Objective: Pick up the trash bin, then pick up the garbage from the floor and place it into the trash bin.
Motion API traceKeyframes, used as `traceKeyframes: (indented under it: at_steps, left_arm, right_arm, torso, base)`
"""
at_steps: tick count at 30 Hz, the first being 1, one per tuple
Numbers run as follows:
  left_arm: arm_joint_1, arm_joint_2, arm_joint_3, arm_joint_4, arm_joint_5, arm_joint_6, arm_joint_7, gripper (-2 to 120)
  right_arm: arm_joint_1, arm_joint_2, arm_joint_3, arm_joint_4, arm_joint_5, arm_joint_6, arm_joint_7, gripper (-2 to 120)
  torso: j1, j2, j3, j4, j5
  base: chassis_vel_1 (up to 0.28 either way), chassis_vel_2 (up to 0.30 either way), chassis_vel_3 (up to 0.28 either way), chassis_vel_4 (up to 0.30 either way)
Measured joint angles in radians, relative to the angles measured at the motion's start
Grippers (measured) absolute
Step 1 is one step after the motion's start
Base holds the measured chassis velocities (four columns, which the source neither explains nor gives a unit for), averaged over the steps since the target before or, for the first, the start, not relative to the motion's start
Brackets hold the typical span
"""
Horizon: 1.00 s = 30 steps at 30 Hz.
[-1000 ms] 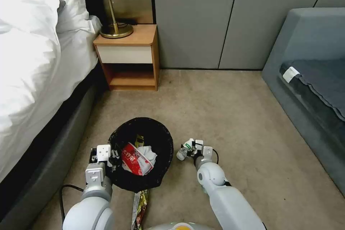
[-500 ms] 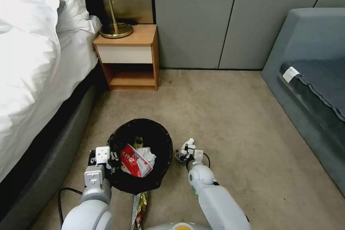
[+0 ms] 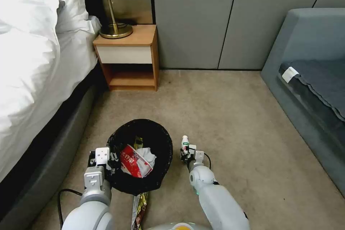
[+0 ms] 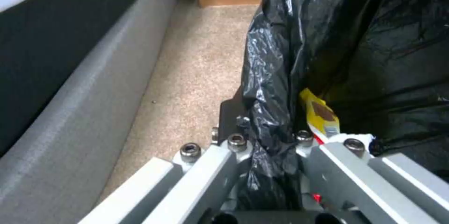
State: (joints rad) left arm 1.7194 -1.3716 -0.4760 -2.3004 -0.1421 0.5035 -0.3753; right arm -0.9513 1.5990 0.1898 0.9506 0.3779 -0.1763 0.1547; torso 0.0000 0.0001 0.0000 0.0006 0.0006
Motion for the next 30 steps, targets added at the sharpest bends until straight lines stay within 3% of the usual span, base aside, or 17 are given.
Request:
traceKeyframes:
  at_steps: [4,8,9,11,12,15,16,20,25,30]
  left_arm:
    - [-0.009,0.003,-0.003,0.001,-0.008,0.000,0.000,0]
    - [-0.023,0.016,-0.001,0.009,-0.019,0.000,0.001,0]
    - [-0.023,0.016,-0.001,0.009,-0.019,0.000,0.001,0]
    - [-0.030,0.025,-0.001,0.009,-0.027,0.000,0.001,0]
    - [-0.030,0.025,-0.001,0.009,-0.027,0.000,0.001,0]
    - [-0.036,0.036,0.000,0.009,-0.036,0.003,0.001,0]
    - [-0.036,0.036,0.000,0.009,-0.036,0.003,0.001,0]
    - [-0.032,0.045,0.001,0.007,-0.037,0.008,0.001,0]
    - [-0.029,0.048,0.003,0.004,-0.037,0.009,0.001,0]
    - [-0.023,0.043,0.010,0.004,-0.027,0.009,0.000,0]
  right_arm:
    - [-0.035,-0.037,-0.004,0.094,0.003,-0.001,0.043,24]
    - [-0.115,-0.103,-0.005,0.329,-0.002,0.045,0.079,21]
    - [-0.115,-0.103,-0.005,0.329,-0.002,0.045,0.079,21]
    - [-0.156,-0.130,0.006,0.473,-0.040,0.111,0.067,21]
    - [-0.156,-0.130,0.006,0.473,-0.040,0.111,0.067,21]
    - [-0.226,-0.182,0.015,0.742,-0.115,0.304,-0.136,20]
    - [-0.226,-0.182,0.015,0.742,-0.115,0.304,-0.136,20]
    - [-0.309,-0.272,-0.038,0.977,-0.135,0.420,-0.372,20]
    - [-0.353,-0.346,-0.098,1.044,-0.167,0.448,-0.442,19]
    - [-0.342,-0.379,-0.178,0.977,-0.185,0.456,-0.444,19]
  torso:
    - [0.000,0.000,0.000,-0.0005,-0.0002]
    - [0.000,0.000,0.000,-0.0006,-0.0004]
    - [0.000,0.000,0.000,-0.0006,-0.0004]
    - [0.000,0.000,0.000,-0.0006,-0.0005]
    - [0.000,0.000,0.000,-0.0006,-0.0005]
    - [0.000,0.000,0.000,-0.0007,-0.0006]
    - [0.000,0.000,0.000,-0.0007,-0.0006]
    - [0.000,0.000,0.000,-0.0007,-0.0006]
    - [0.000,0.000,0.000,-0.0007,-0.0007]
    - [0.000,0.000,0.000,-0.0006,-0.0005]
  base:
    - [0.000,0.000,0.000,0.000]
    - [0.000,0.000,0.000,0.000]
    - [0.000,0.000,0.000,0.000]
    - [0.000,0.000,0.000,0.000]
    - [0.000,0.000,0.000,0.000]
    - [0.000,0.000,0.000,0.000]
    - [0.000,0.000,0.000,0.000]
    - [0.000,0.000,0.000,0.000]
    - [0.000,0.000,0.000,0.000]
    - [0.000,0.000,0.000,0.000]
